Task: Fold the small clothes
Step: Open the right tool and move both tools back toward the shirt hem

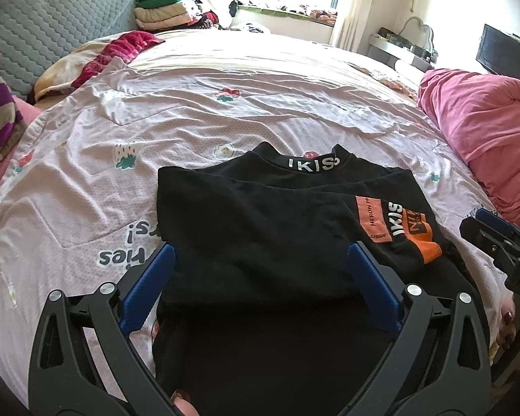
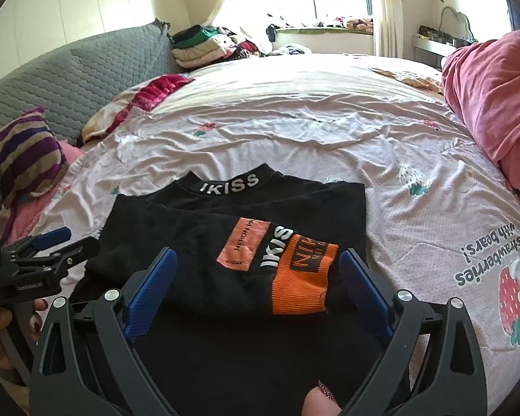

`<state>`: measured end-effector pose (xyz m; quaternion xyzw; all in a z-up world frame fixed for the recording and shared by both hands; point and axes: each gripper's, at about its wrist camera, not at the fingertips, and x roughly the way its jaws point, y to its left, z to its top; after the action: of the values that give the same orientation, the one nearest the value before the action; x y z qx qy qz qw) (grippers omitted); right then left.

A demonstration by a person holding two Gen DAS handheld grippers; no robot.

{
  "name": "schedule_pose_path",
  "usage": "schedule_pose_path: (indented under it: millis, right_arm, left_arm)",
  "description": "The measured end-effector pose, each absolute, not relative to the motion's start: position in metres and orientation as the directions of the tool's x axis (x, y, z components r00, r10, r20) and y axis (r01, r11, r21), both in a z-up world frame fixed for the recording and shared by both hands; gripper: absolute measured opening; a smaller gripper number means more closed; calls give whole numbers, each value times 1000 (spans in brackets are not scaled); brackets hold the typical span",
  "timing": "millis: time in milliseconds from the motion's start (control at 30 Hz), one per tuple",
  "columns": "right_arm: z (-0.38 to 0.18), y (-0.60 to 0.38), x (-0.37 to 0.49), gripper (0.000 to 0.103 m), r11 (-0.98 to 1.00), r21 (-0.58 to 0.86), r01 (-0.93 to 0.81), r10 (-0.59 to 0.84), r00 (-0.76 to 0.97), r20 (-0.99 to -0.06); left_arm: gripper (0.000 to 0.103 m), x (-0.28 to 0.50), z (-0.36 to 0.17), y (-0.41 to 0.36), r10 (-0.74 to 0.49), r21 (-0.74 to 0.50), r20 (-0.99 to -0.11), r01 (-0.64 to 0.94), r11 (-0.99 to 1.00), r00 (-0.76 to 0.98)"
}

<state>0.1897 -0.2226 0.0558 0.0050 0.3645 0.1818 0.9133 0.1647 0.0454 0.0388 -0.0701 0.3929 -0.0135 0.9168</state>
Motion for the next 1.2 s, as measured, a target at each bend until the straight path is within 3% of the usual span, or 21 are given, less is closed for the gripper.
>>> schedule_pose_path:
  millis: [1200]
  right_arm:
    - [67, -263, 118, 94, 933, 109, -343, 331, 699, -634]
  left_arm:
    - [93, 78, 49, 22, -39, -74, -685, -16, 997, 728]
